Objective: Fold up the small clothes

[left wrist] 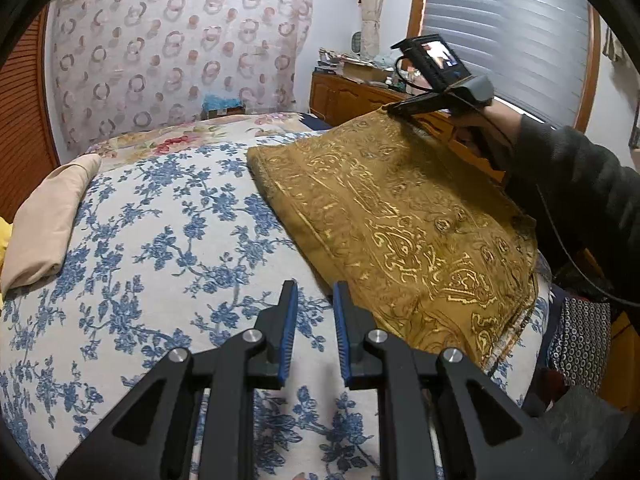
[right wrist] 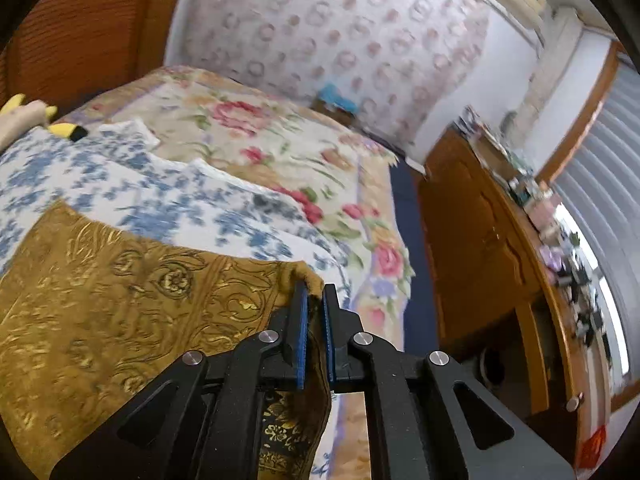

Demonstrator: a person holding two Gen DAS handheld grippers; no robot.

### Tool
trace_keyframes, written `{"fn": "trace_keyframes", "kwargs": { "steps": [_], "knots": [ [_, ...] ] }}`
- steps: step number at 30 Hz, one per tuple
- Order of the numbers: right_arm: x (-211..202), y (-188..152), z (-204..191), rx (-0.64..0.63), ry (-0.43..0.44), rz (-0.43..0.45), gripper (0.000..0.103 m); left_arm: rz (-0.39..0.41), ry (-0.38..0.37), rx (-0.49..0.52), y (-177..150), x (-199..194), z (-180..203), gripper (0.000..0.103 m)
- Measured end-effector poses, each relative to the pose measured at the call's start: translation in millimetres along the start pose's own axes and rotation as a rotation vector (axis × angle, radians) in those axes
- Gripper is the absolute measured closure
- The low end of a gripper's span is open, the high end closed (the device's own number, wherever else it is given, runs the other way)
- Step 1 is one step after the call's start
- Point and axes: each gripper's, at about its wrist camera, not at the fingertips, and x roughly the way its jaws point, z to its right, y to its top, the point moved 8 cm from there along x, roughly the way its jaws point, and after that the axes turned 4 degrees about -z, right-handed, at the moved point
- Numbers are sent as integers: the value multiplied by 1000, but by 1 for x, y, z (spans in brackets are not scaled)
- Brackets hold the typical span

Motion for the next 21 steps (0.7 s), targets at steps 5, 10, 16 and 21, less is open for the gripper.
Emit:
{"fn": "trace_keyframes", "kwargs": {
  "steps": [5, 10, 16, 21],
  "knots": [
    [-16, -18, 3, 8, 2, -4, 69, -18, -28, 17, -2, 1, 10, 88],
    [-65, -63, -9, 10, 70, 26, 65, -48, -50, 48, -7, 5, 24, 88],
    [-119, -149, -44, 28, 181, 32, 66, -92, -65, 85, -16, 7, 38, 87],
    [-144, -192, -55, 70, 199, 12, 66, -133, -87, 89, -26, 8, 47, 87]
  ]
}}
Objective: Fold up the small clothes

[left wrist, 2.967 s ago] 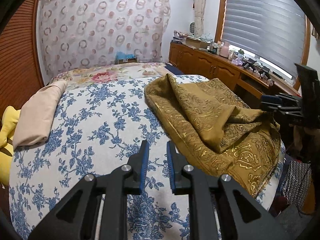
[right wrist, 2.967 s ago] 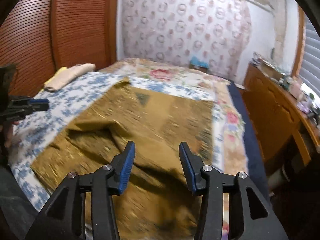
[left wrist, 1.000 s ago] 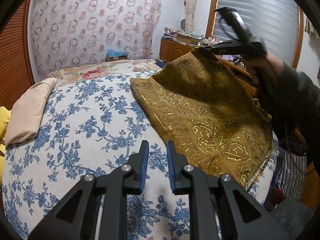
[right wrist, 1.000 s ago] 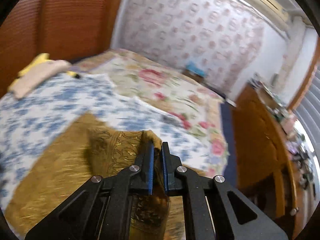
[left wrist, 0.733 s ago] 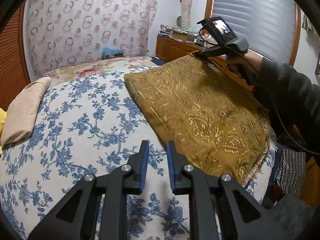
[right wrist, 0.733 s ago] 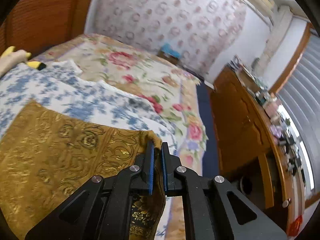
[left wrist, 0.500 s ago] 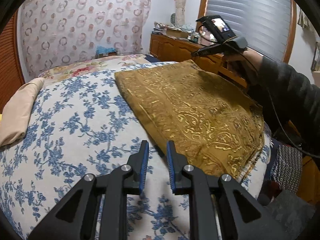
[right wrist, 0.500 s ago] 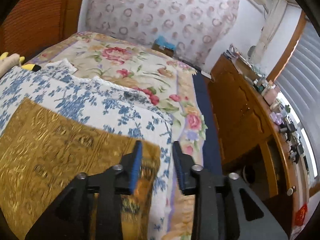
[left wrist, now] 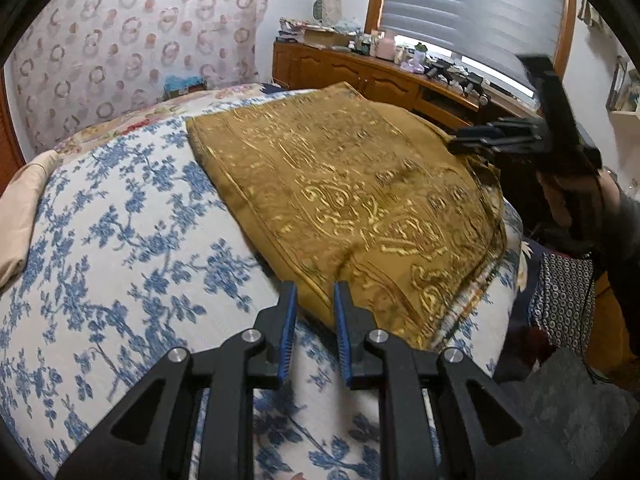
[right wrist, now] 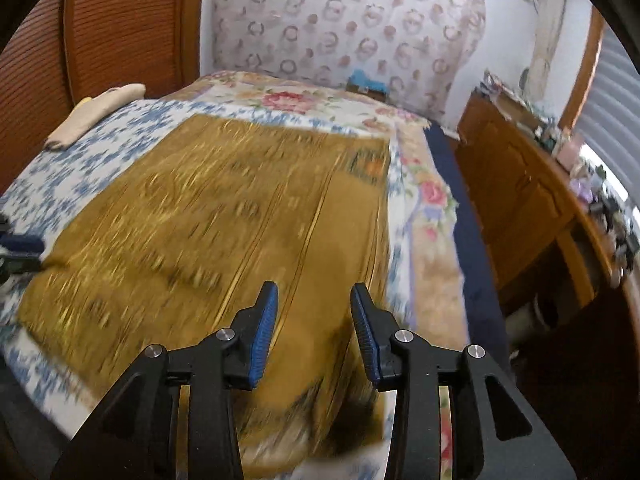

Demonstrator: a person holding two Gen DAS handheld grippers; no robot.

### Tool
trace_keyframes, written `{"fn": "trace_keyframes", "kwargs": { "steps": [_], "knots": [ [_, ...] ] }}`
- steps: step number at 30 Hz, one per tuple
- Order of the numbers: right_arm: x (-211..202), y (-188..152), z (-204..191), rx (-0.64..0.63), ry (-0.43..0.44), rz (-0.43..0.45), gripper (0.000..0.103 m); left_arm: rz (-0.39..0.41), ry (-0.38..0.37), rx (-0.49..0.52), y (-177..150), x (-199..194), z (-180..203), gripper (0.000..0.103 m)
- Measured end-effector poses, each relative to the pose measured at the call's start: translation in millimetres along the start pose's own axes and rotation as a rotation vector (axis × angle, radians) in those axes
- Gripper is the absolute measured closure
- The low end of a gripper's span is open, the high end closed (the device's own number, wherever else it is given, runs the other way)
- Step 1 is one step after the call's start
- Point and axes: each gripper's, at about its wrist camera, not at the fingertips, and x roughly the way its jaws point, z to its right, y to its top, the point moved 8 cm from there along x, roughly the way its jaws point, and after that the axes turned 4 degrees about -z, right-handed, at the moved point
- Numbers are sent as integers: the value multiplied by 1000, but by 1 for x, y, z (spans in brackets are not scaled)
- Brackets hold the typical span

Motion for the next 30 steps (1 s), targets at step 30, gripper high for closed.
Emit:
{"fn": "trace_keyframes", "kwargs": {
  "steps": [30],
  "knots": [
    [-20, -55, 31, 94, 2, -8, 103, -93, -70, -21, -23, 10, 20, 87]
  ]
}}
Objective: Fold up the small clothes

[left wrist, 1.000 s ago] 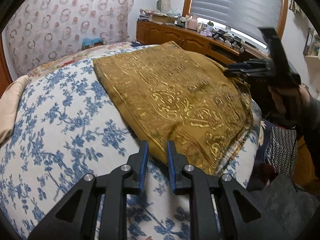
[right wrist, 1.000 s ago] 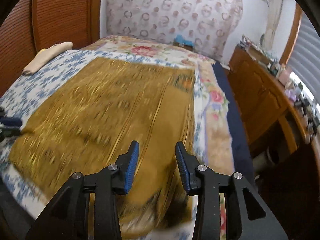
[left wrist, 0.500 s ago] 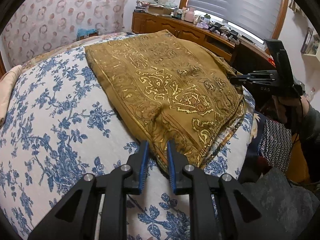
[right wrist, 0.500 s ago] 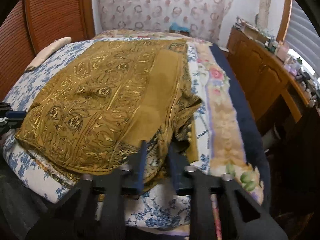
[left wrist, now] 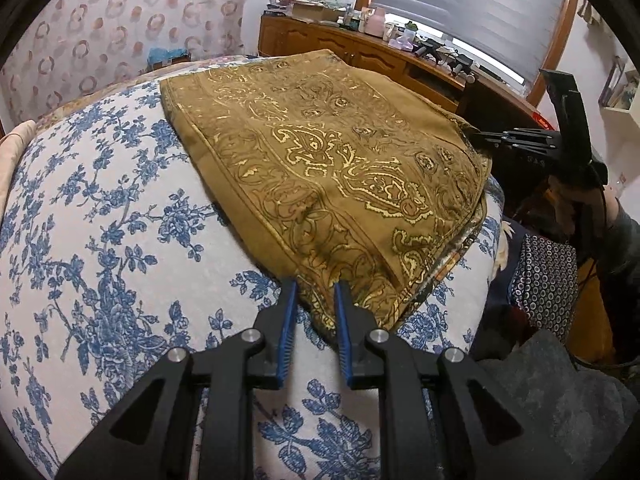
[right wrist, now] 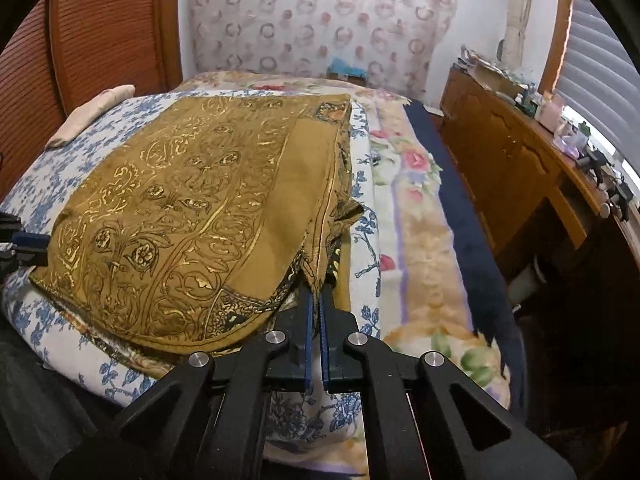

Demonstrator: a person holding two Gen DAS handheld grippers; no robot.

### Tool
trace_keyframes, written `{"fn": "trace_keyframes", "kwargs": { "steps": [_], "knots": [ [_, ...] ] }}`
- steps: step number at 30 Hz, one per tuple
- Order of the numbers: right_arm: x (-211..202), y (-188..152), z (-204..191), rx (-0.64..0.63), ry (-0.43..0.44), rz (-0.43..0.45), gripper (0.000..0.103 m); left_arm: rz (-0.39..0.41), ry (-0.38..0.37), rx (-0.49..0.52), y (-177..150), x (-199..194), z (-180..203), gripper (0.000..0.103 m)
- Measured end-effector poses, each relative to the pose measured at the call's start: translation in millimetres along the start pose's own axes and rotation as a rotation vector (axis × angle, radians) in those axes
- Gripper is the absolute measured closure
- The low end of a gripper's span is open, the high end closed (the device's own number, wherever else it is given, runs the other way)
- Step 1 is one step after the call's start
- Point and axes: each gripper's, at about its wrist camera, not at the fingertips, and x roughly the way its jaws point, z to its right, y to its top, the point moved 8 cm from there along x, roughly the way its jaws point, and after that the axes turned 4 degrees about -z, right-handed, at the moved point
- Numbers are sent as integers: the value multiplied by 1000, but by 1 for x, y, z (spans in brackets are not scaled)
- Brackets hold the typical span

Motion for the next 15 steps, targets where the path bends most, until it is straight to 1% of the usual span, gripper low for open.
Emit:
{"fn": "trace_keyframes", "kwargs": {
  "steps": [2, 4, 5, 6, 7, 8, 9, 10, 13, 15],
  "knots": [
    [0, 1, 1, -4, -14, 3, 102, 5, 1, -5, -1, 0, 1, 87],
    [-2, 4, -2, -9, -24, 10, 85, 6, -5, -6, 0, 0, 1, 87],
    [-4, 6, -3, -11, -25, 16, 83, 5, -16, -7, 0, 0, 1, 87],
    [-6, 8, -5, -15, -31, 25, 78, 4, -28, -6, 0, 0, 2, 88],
    [-8, 10, -6, -19, -33, 35, 72, 0, -47, -8, 0, 0, 3, 98],
    [-13, 12, -10, -25, -22, 53, 70, 4, -68, -9, 0, -2, 5, 100],
    [-16, 14, -14, -32, 0, 65, 66, 15, -69, -8, 2, -5, 5, 103],
    [-18, 14, -19, -39, 19, 70, 63, 39, -79, -5, 7, -11, 7, 103],
    [-22, 16, -39, -71, 65, 75, 59, 110, -126, -12, 26, -33, 11, 103],
    [-24, 16, -59, -104, 107, 83, 59, 156, -123, 14, 45, -48, 15, 103]
  ]
}}
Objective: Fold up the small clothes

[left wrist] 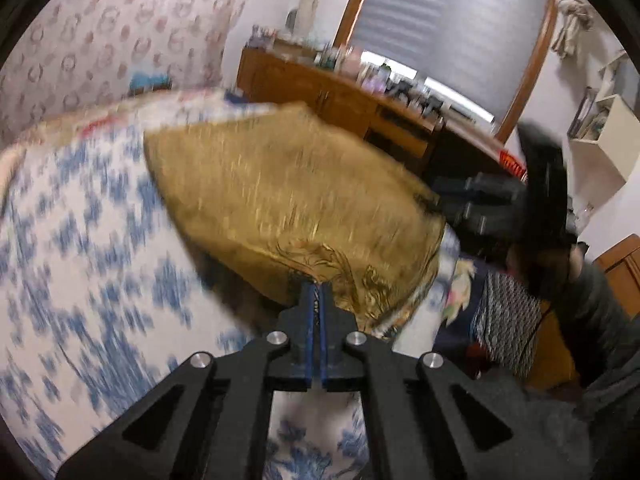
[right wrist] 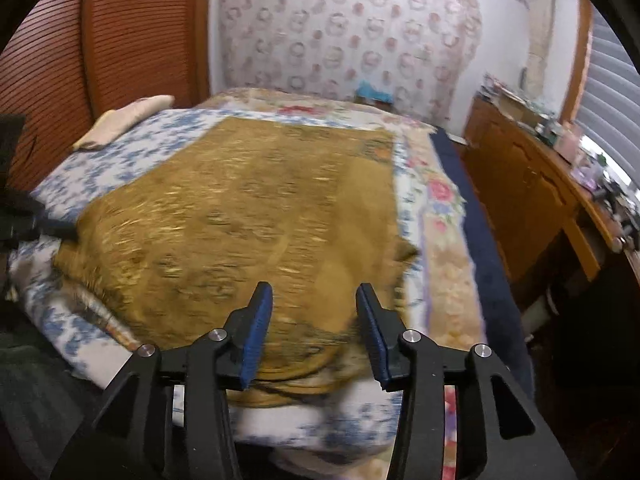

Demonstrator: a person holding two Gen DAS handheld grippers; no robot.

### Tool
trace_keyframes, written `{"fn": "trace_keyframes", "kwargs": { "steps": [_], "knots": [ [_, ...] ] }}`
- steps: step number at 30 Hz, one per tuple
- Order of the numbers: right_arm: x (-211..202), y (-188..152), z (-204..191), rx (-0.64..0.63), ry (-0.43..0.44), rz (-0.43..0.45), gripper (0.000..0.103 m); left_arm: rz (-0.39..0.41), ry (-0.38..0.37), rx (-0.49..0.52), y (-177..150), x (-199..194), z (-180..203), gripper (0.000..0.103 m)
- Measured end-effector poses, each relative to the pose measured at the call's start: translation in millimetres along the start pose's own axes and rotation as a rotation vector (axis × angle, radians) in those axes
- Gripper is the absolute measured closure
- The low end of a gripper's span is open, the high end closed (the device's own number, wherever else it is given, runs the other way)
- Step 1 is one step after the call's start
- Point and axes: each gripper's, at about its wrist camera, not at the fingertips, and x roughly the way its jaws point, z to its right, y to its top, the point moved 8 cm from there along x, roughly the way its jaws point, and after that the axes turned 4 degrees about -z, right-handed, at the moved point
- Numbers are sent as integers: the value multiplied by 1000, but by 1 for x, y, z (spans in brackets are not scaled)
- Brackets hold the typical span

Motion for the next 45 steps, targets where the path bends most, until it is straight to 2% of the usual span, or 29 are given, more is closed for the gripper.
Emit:
{"fn": "trace_keyframes", "kwargs": {
  "steps": [4, 10, 15, 22, 27, 29, 30, 31, 33, 38, 42, 45],
  "knots": [
    [-3, 4, -28, -30, 68, 15, 56, 77, 35, 78, 52, -13, 10, 103],
    [-18, 14, -46, -65, 117, 38, 53, 107, 81, 101, 93, -1, 0, 103],
    [-12, 9, -52, -97, 106, 22, 51, 111, 95, 66, 102, 12, -15, 103],
    [24, -8, -19, -70, 16, -49, 51, 109, 118, 39, 98, 18, -29, 103],
    [32, -8, -3, -59, 7, -50, 51, 113, 129, 37, 97, 17, -32, 103],
    [34, -5, -3, -73, 20, -48, 62, 115, 132, 38, 98, 16, -34, 103],
    [35, -4, -3, -76, 28, -53, 78, 116, 131, 37, 98, 16, -34, 103],
    [35, -1, -2, -79, 23, -51, 88, 117, 131, 37, 99, 15, -35, 103],
    [30, 12, 0, -88, 9, -16, 96, 124, 141, 40, 102, 13, -37, 103],
    [22, 66, 16, -104, -25, 89, 99, 153, 181, 36, 118, 8, -58, 103],
    [38, 120, 30, -128, -37, 130, 99, 163, 220, 25, 136, 12, -83, 103],
    [63, 159, 36, -153, -27, 128, 99, 164, 251, -11, 150, 18, -110, 103]
  ]
}}
